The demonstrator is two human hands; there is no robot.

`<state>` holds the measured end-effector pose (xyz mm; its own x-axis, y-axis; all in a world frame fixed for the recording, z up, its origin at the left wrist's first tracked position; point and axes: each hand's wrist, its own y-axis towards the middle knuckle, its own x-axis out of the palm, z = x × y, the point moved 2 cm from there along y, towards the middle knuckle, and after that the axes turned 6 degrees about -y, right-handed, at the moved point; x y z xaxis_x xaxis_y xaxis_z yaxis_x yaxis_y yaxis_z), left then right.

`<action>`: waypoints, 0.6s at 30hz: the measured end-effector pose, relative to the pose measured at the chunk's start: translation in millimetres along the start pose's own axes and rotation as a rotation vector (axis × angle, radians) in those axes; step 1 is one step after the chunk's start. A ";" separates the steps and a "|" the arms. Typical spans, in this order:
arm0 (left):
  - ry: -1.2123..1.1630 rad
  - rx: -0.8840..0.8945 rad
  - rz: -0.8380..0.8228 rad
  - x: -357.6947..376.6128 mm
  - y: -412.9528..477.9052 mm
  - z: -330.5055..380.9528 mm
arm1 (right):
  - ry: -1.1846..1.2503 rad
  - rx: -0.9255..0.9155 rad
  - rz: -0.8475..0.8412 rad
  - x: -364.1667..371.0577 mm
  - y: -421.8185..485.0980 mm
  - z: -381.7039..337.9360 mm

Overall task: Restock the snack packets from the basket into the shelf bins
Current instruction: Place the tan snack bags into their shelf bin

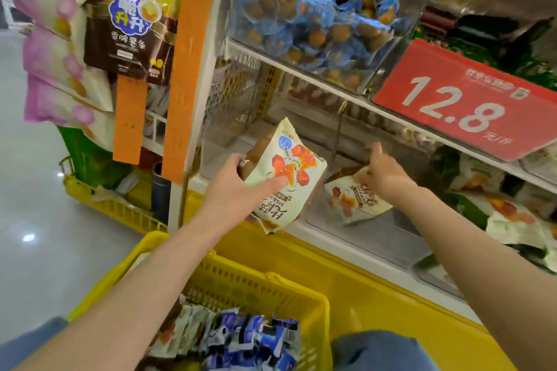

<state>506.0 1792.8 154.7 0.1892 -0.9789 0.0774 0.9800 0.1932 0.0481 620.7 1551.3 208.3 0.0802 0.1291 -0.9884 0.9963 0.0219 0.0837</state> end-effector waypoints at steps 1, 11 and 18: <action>0.004 0.015 0.014 2.0 4.3 -0.8 | 0.041 0.006 0.010 5.2 5.8 2.4; -0.110 0.056 0.046 24.0 31.6 -5.6 | 0.275 0.096 -0.139 38.1 17.5 53.0; -0.238 -0.010 0.045 33.9 48.9 -24.0 | 0.310 0.129 0.059 29.4 58.8 65.1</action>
<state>561.8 1767.6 135.9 0.2139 -0.9256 0.3123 0.9716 0.2346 0.0298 683.7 1491.8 175.9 0.1434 0.4217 -0.8953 0.9877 -0.1175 0.1028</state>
